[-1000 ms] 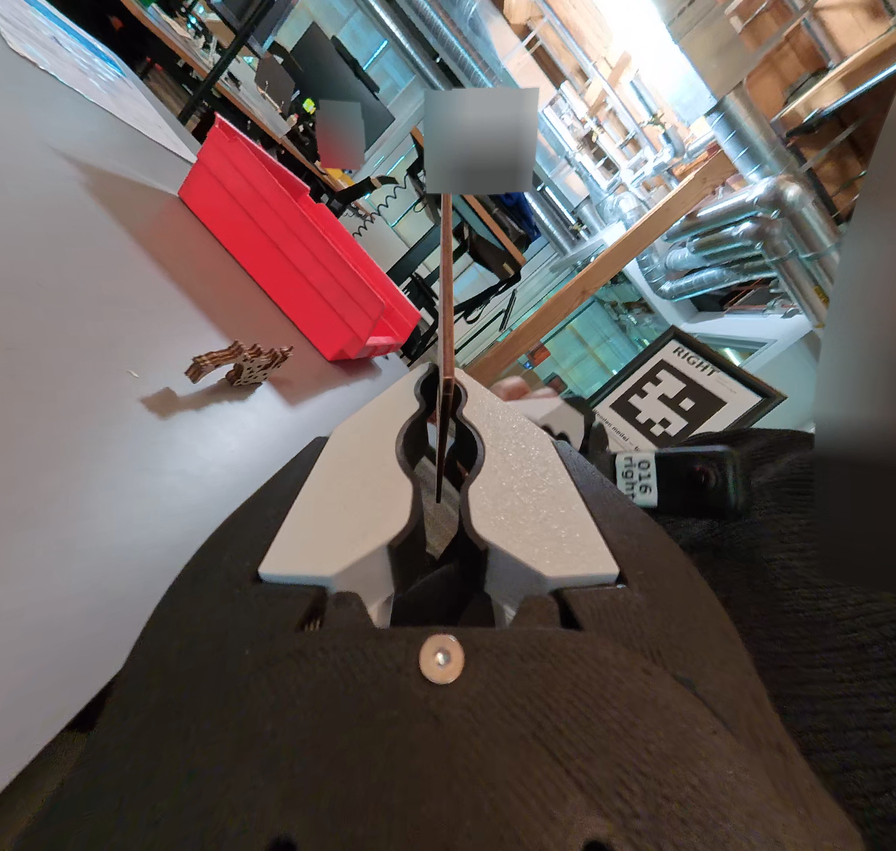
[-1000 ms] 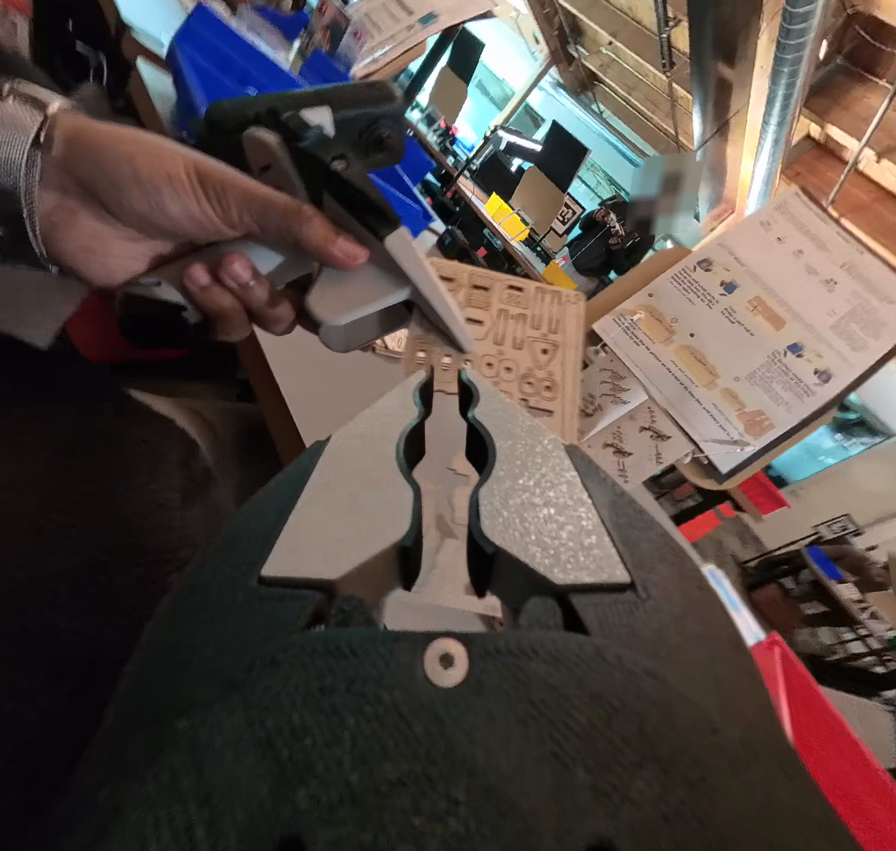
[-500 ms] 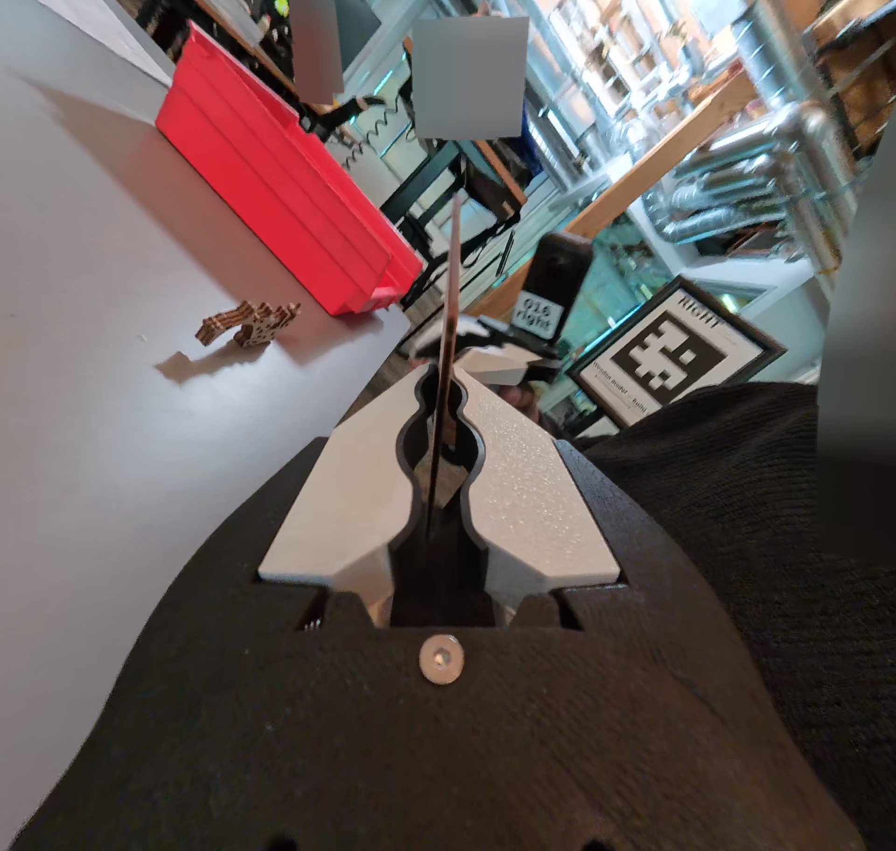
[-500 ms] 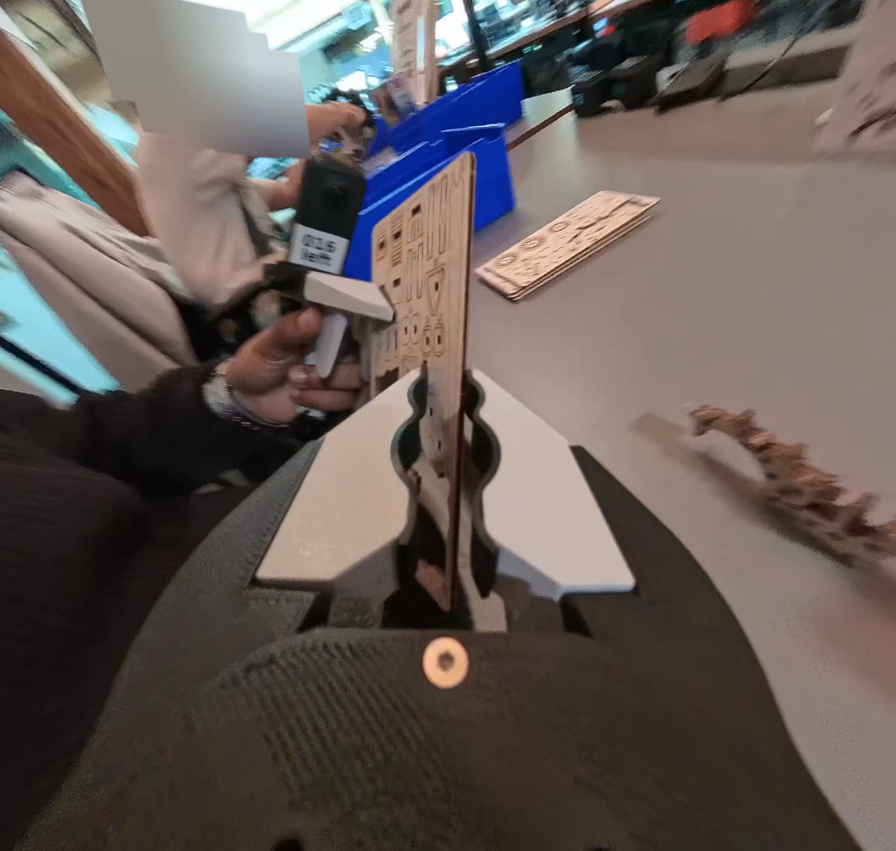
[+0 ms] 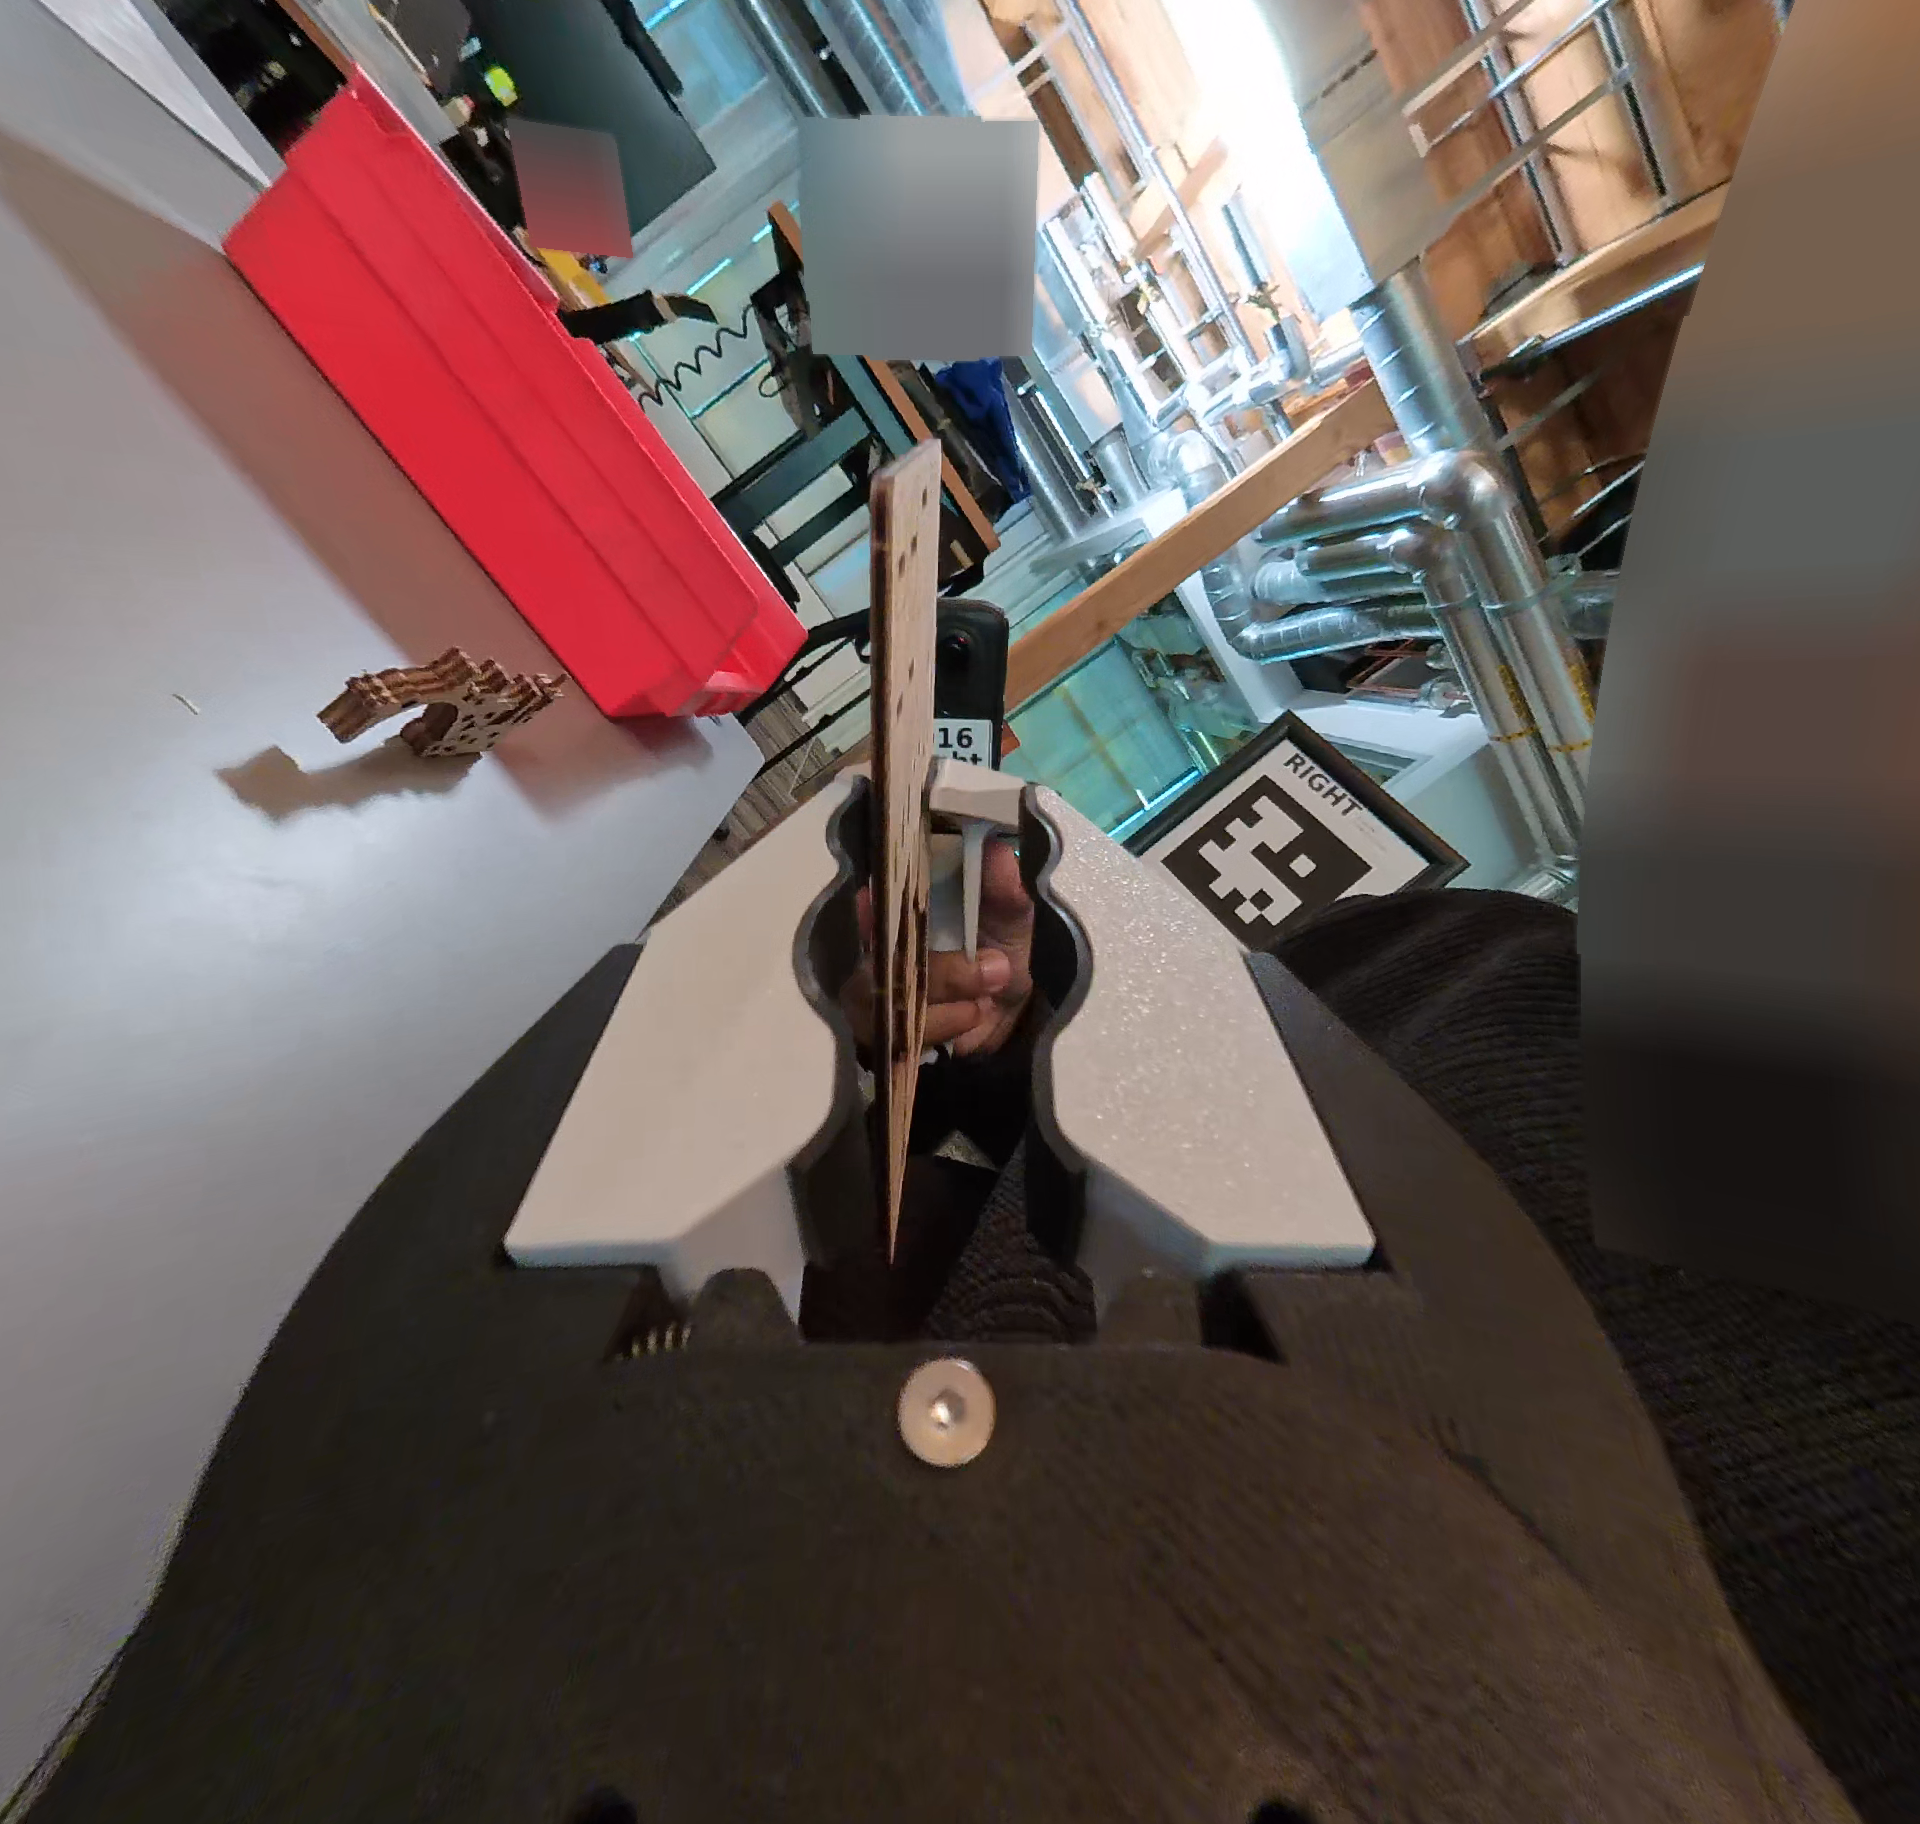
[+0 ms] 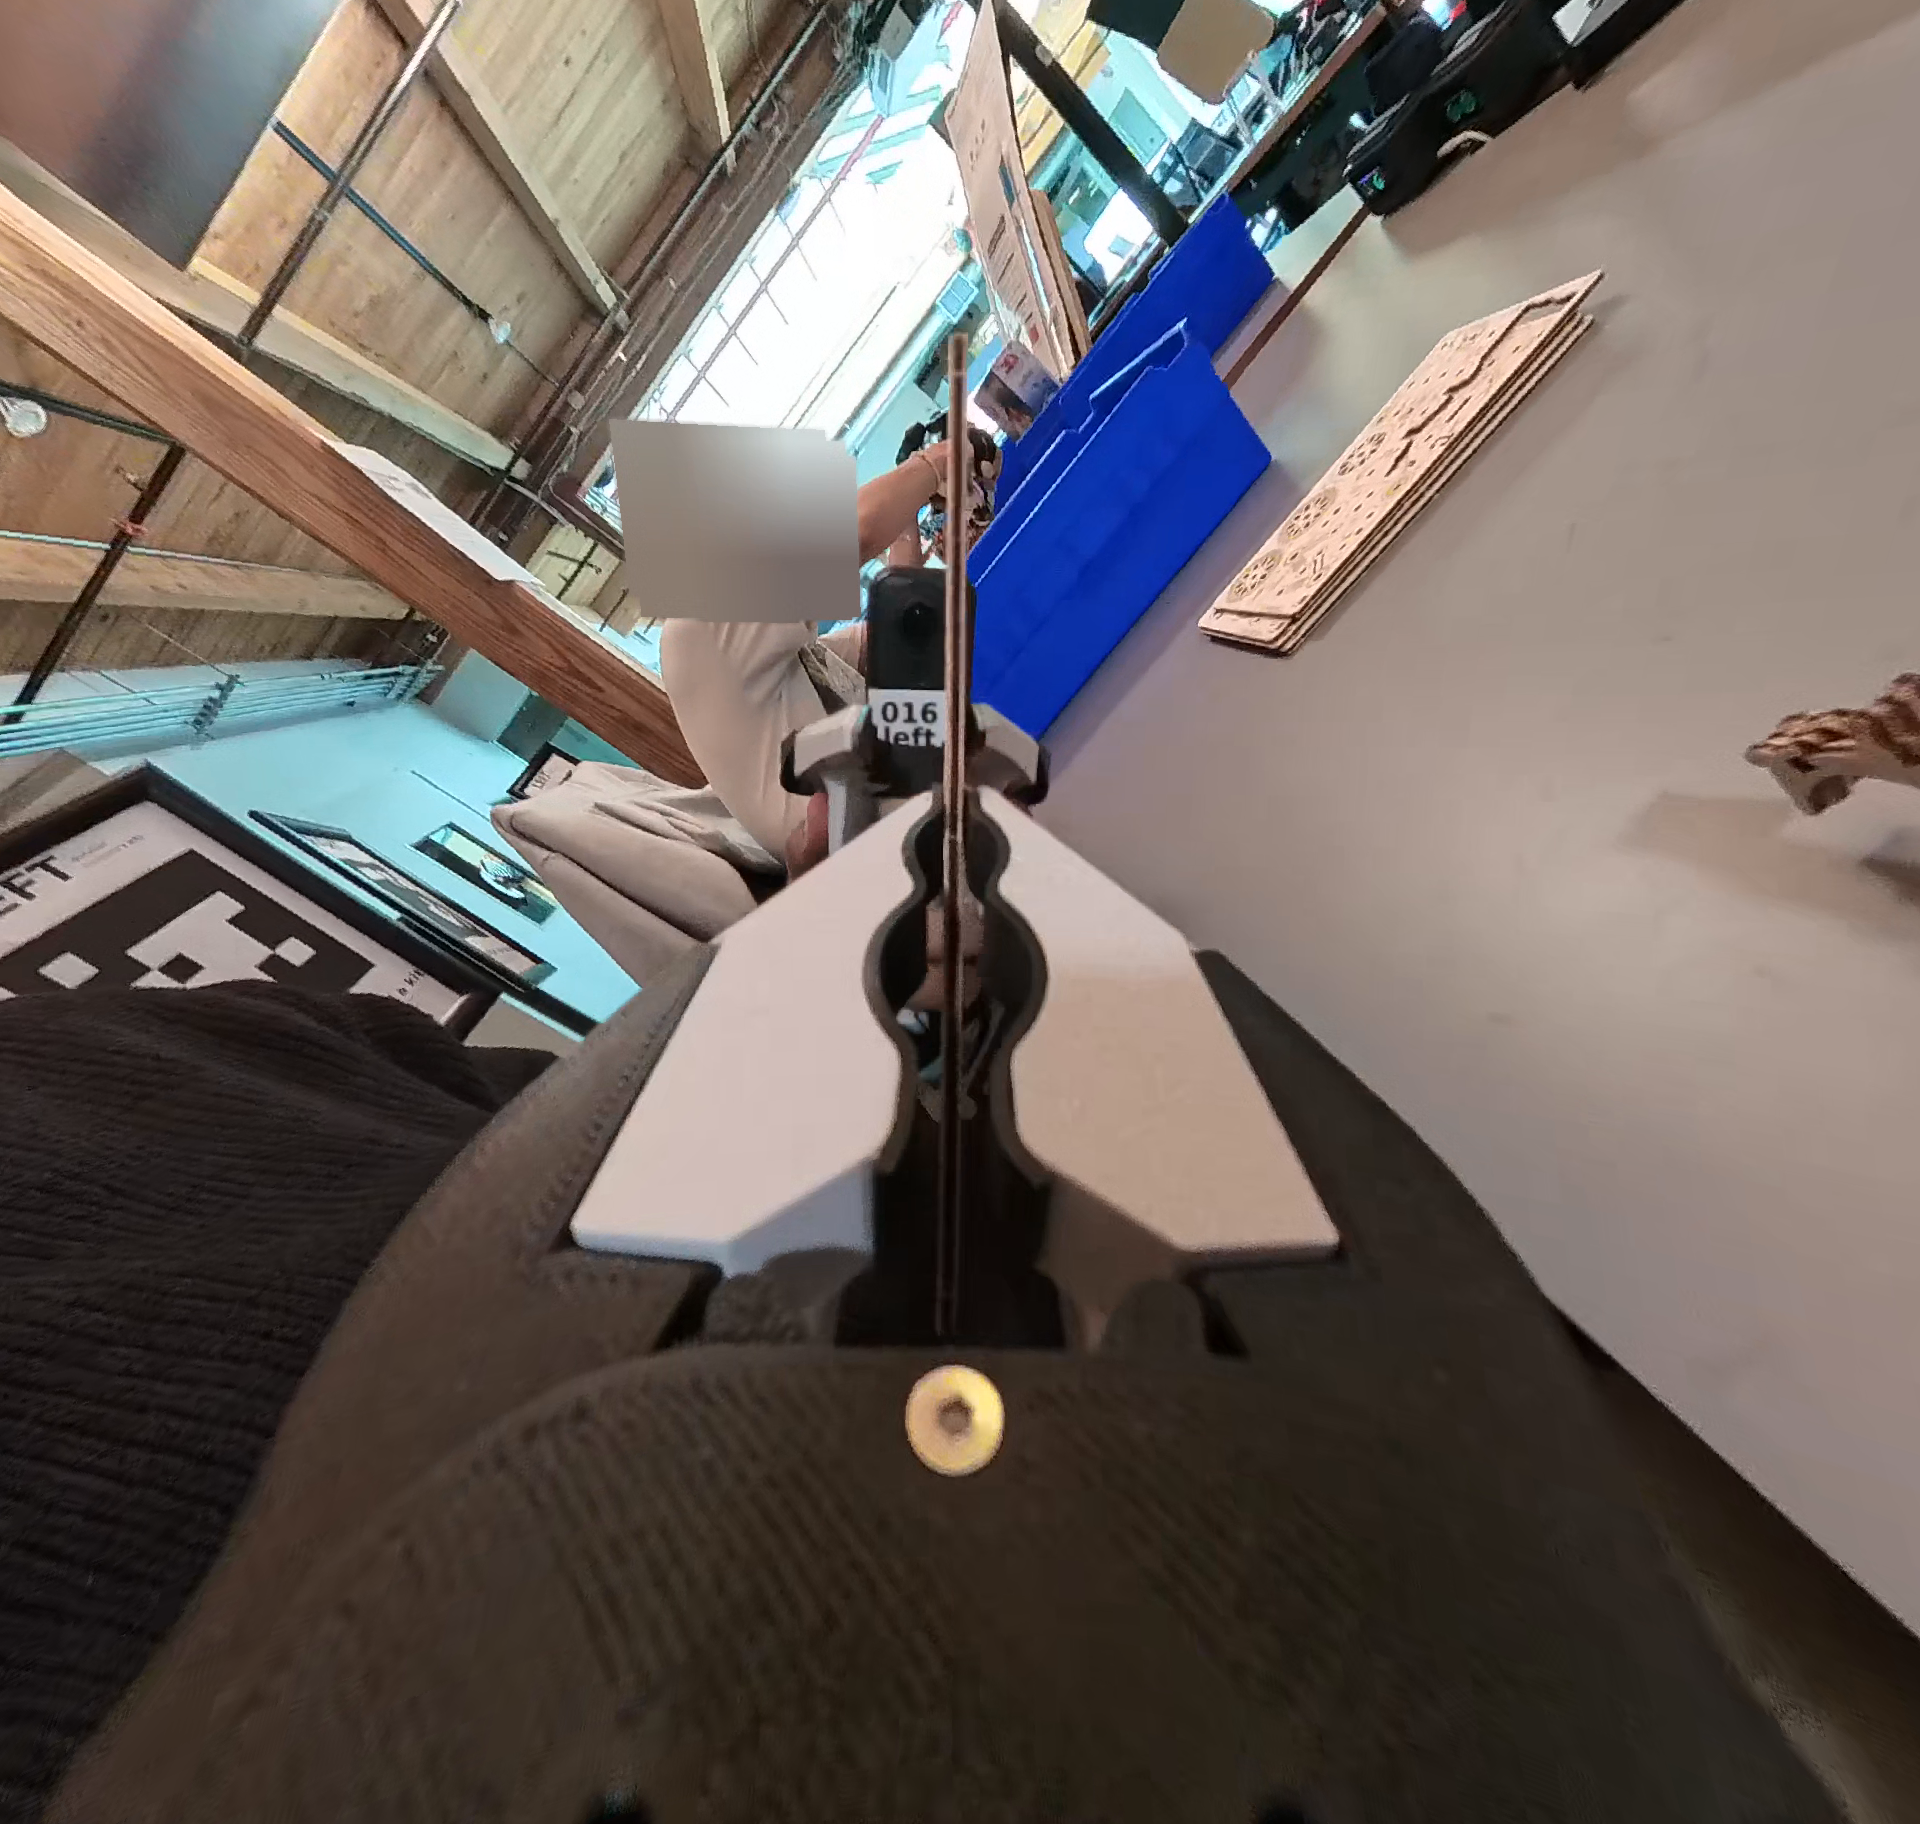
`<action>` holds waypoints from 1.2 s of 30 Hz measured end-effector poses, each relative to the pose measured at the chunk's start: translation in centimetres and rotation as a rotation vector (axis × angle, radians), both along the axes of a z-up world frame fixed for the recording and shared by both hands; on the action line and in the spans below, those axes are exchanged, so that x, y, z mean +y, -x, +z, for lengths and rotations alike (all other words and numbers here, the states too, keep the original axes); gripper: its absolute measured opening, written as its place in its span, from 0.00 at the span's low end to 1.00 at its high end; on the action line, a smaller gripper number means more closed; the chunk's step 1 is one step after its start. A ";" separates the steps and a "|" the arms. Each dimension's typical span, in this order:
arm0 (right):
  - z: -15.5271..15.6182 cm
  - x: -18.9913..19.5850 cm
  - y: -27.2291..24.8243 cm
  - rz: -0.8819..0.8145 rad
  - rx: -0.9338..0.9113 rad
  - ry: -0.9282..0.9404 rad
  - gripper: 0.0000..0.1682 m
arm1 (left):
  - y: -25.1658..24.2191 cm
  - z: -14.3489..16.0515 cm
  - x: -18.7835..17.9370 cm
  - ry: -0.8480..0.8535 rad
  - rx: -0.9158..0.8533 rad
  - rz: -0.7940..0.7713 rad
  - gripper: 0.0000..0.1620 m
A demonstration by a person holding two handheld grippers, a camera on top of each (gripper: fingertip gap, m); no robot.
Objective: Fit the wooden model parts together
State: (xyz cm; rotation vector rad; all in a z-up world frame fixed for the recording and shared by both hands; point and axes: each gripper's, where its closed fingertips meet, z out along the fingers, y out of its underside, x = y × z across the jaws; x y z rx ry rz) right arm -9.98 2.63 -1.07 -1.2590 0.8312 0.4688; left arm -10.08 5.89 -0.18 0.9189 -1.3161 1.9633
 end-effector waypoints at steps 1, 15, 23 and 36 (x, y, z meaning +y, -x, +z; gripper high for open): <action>0.0 -0.1 -0.1 -0.001 0.009 -0.011 0.00 | 0.0 0.0 -0.1 -0.004 -0.002 -0.002 0.15; 0.2 -0.3 0.0 0.041 0.054 -0.095 0.00 | -0.1 0.1 0.2 -0.008 -0.028 0.009 0.01; 0.3 -0.1 0.3 0.053 0.023 -0.084 0.00 | -0.2 -0.1 0.3 -0.004 -0.019 0.006 0.00; 0.3 -0.1 0.4 0.063 0.013 -0.083 0.01 | -0.1 -0.1 0.3 0.009 -0.011 -0.006 0.00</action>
